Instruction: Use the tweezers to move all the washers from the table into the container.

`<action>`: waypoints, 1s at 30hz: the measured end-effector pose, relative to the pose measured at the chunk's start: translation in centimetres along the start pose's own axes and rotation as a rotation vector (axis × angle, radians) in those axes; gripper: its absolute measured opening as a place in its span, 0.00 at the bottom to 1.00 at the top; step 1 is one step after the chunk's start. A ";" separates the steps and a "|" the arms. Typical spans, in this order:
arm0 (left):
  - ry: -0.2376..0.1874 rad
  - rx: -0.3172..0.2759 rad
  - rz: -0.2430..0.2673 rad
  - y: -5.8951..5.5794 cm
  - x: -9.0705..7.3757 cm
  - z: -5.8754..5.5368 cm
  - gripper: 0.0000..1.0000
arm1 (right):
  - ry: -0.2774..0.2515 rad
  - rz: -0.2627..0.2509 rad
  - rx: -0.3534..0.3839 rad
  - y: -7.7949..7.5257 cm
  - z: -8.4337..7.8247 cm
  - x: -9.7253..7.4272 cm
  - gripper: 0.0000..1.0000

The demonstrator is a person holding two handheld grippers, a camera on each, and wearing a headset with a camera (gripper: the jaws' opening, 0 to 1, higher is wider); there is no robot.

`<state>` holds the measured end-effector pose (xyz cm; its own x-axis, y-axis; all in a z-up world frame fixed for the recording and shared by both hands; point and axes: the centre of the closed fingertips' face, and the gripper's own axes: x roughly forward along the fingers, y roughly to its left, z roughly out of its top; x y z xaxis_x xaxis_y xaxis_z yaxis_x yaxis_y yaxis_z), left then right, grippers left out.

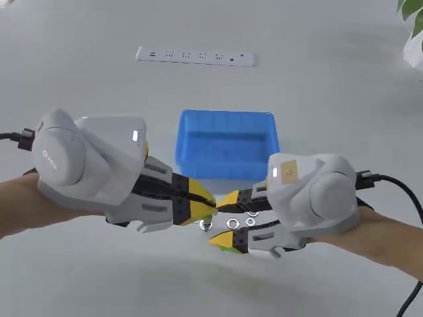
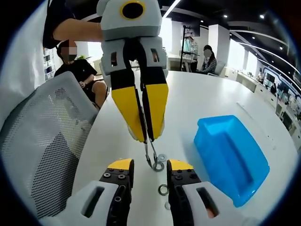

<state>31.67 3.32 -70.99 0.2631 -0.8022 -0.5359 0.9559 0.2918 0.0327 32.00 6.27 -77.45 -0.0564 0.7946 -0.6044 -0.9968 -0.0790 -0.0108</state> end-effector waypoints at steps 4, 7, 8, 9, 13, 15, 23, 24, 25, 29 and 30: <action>0.003 0.009 -0.002 -0.1 -0.1 0.0 0.06 | 0.002 0.014 -0.026 0.2 0.6 0.7 0.26; 0.000 0.002 0.002 0.0 -0.1 -0.1 0.06 | 0.010 0.028 -0.047 0.4 0.7 0.9 0.22; 0.000 0.002 0.000 -0.1 -0.1 -0.1 0.06 | 0.022 0.027 -0.061 0.4 0.5 0.9 0.22; 0.000 0.004 -0.001 -0.1 -0.1 -0.1 0.06 | 0.024 0.032 -0.059 0.5 0.5 0.9 0.21; -0.002 0.002 0.002 -0.1 -0.1 0.0 0.06 | 0.026 0.044 -0.064 0.8 0.4 0.8 0.17; -0.003 0.000 0.001 -0.1 -0.1 0.0 0.06 | 0.024 0.039 -0.072 0.7 0.5 0.8 0.16; -0.005 -0.004 0.002 0.0 -0.2 0.0 0.06 | 0.024 0.035 -0.130 0.4 0.5 1.1 0.11; -0.006 0.000 0.002 0.0 -0.2 0.0 0.06 | 0.024 0.035 -0.127 0.3 0.5 1.1 0.11; -0.004 0.002 0.004 0.0 -0.2 0.0 0.06 | 0.025 0.034 -0.126 0.3 0.4 1.2 0.10; -0.007 -0.010 0.012 0.2 -0.1 0.1 0.06 | 0.026 0.024 -0.137 0.1 0.3 1.2 0.10; -0.017 -0.038 0.021 0.3 0.0 0.1 0.06 | 0.025 0.022 -0.134 0.0 0.3 1.2 0.10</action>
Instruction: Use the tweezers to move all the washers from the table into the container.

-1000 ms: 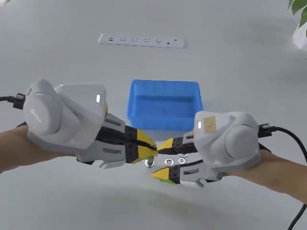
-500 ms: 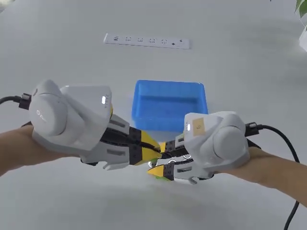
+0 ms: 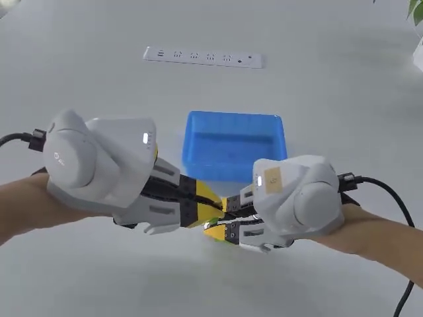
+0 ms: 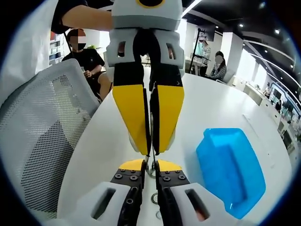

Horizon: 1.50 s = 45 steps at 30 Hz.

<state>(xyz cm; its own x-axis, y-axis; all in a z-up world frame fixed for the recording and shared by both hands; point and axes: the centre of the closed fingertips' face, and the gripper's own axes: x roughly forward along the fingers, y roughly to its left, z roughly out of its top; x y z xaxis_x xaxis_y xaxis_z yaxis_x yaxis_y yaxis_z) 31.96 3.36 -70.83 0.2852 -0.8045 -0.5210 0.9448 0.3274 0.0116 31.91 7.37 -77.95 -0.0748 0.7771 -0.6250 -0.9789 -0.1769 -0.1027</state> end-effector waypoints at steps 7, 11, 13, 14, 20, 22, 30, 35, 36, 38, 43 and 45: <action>0.007 0.002 -0.009 0.0 0.1 0.0 0.07 | -0.008 -0.012 0.020 0.0 0.0 0.0 0.09; 0.027 0.015 -0.016 -0.1 0.1 -0.3 0.08 | -0.005 -0.014 0.021 0.0 0.0 0.0 0.09; 0.029 0.012 -0.026 -0.3 0.1 -0.3 0.11 | -0.003 -0.013 0.019 0.0 0.0 0.0 0.09; 0.032 0.013 -0.025 -0.3 0.1 -0.4 0.12 | -0.003 -0.014 0.021 -0.1 0.0 0.0 0.09; 0.049 0.023 -0.012 0.0 -0.2 -0.7 0.19 | -0.008 -0.013 0.018 -0.1 0.2 0.0 0.09; 0.051 0.020 0.000 0.2 -0.4 -0.8 0.21 | -0.008 -0.014 0.019 -0.1 0.3 0.0 0.09; 0.100 0.021 0.084 1.4 -1.6 -1.8 0.24 | -0.015 -0.028 0.036 -0.3 1.0 -0.9 0.09; 0.057 -0.060 0.137 1.7 -2.8 -1.9 0.28 | -0.012 -0.043 0.048 -0.7 1.3 -1.7 0.09; 0.048 -0.076 0.142 1.7 -3.0 -1.9 0.29 | -0.012 -0.046 0.049 -0.8 1.4 -2.0 0.09; 0.040 -0.087 0.159 1.8 -3.6 -1.9 0.29 | -0.012 -0.053 0.054 -1.1 1.6 -2.4 0.09; 0.039 -0.112 0.185 1.8 -4.4 -2.5 0.32 | -0.009 -0.060 0.058 -1.5 2.2 -3.2 0.09; 0.039 -0.127 0.191 1.8 -4.7 -2.8 0.34 | -0.004 -0.059 0.054 -1.7 2.6 -3.7 0.09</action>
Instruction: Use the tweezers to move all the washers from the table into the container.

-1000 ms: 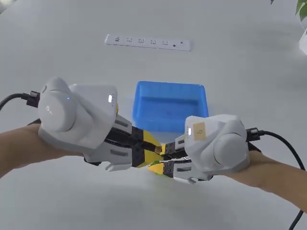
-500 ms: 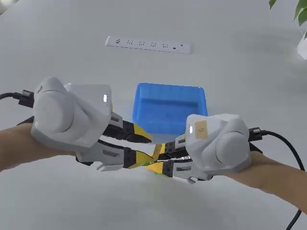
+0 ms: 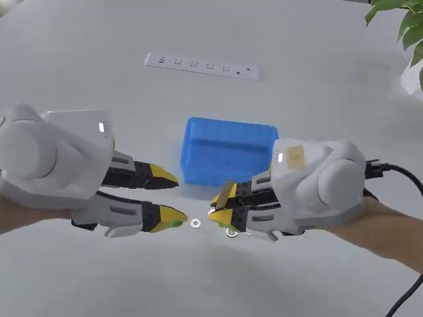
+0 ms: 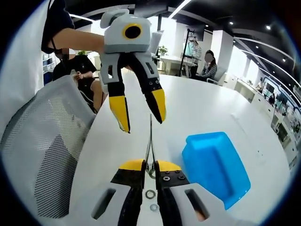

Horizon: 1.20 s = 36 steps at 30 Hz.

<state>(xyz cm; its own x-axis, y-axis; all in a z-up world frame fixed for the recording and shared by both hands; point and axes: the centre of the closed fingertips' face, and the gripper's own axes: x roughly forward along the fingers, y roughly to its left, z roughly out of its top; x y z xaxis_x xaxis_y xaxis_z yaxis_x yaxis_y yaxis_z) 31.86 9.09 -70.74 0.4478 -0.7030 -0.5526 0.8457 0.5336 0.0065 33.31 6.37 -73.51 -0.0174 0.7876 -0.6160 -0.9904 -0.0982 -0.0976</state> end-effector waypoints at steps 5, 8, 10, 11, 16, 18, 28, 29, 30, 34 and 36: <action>-0.009 -0.013 0.019 0.1 -0.4 -0.4 0.34 | 0.028 -0.005 -0.025 -0.7 0.4 -0.9 0.09; -0.011 -0.020 0.021 0.1 -0.4 -0.5 0.34 | 0.031 -0.009 -0.031 -1.3 0.7 -1.3 0.09; -0.015 -0.023 0.022 0.1 -0.4 -0.6 0.34 | 0.031 -0.011 -0.035 -1.7 1.1 -1.7 0.09; -0.015 -0.026 0.021 0.1 -0.5 -0.6 0.35 | 0.025 -0.014 -0.033 -1.9 1.3 -1.9 0.09; 0.000 -0.030 0.019 0.3 -0.4 -1.2 0.35 | 0.012 -0.013 -0.034 -3.6 2.5 -2.9 0.09; -0.006 -0.036 0.021 0.4 -0.3 -1.2 0.35 | -0.001 -0.024 -0.029 -4.5 3.2 -3.4 0.09; -0.001 -0.048 0.013 0.4 0.1 -1.8 0.34 | 0.015 -0.071 -0.027 -8.1 3.9 -3.5 0.09; -0.002 -0.050 0.013 0.4 0.1 -1.8 0.34 | 0.020 -0.071 -0.029 -8.3 3.8 -3.4 0.09; -0.003 -0.053 0.013 0.4 0.1 -1.8 0.34 | 0.032 -0.071 -0.034 -8.5 3.5 -3.2 0.09; -0.004 -0.071 0.012 0.6 0.1 -2.1 0.36 | 0.055 -0.060 -0.042 -8.9 2.7 -2.4 0.09; -0.011 -0.082 0.014 0.7 0.1 -2.1 0.38 | 0.062 -0.057 -0.043 -9.2 2.2 -2.1 0.09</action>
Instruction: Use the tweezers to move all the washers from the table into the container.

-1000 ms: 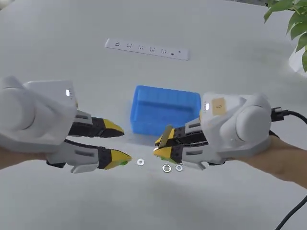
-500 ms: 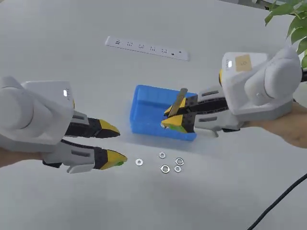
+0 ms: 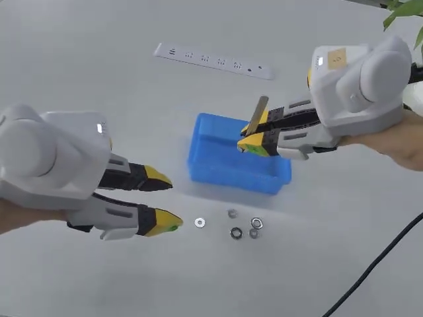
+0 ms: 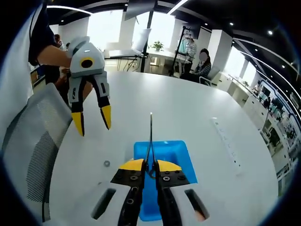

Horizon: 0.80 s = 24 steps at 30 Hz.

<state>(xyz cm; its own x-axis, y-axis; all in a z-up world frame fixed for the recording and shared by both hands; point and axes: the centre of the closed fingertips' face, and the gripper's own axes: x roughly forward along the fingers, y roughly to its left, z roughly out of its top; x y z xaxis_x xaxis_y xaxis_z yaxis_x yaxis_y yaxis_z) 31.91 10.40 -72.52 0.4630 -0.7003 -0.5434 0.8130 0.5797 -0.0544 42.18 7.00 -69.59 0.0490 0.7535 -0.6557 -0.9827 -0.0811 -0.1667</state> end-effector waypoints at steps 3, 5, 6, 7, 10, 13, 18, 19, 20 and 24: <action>0.007 -0.002 0.002 0.1 0.0 -0.2 0.39 | 0.007 0.003 0.007 -0.9 -1.0 0.9 0.09; 0.014 -0.005 0.000 0.2 0.0 -0.5 0.40 | 0.014 0.003 0.007 -1.2 -1.4 1.3 0.09; 0.017 -0.006 0.000 0.2 0.0 -0.5 0.42 | 0.014 0.004 0.008 -1.3 -1.5 1.5 0.09; 0.016 -0.009 0.001 0.2 0.1 -0.6 0.45 | 0.016 0.005 0.013 -1.5 -1.7 1.7 0.09; 0.016 -0.010 0.004 0.2 0.2 -0.6 0.49 | 0.018 0.007 0.021 -1.9 -2.2 2.2 0.09; 0.022 -0.016 0.011 0.4 0.3 -0.9 0.57 | 0.026 0.005 0.021 -2.2 -2.7 2.6 0.09; 0.034 -0.013 0.033 0.9 0.3 -1.1 0.70 | 0.027 0.003 0.033 -2.9 -3.7 3.3 0.09; 0.037 -0.015 0.034 1.0 0.3 -1.1 0.71 | 0.029 0.003 0.036 -3.0 -3.9 3.4 0.09; 0.046 -0.023 0.036 1.1 0.4 -1.2 0.72 | 0.034 0.007 0.039 -3.0 -4.3 3.6 0.09; 0.081 -0.035 0.055 1.5 0.4 -1.7 0.78 | 0.051 0.018 0.037 -2.8 -5.4 4.2 0.10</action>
<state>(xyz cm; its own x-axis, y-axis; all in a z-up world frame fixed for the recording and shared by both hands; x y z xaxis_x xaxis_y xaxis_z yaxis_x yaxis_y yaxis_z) 32.67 11.69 -74.18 0.4756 -0.6319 -0.6119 0.7738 0.6314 -0.0507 46.11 6.89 -75.86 0.0399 0.7179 -0.6950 -0.9894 -0.0689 -0.1279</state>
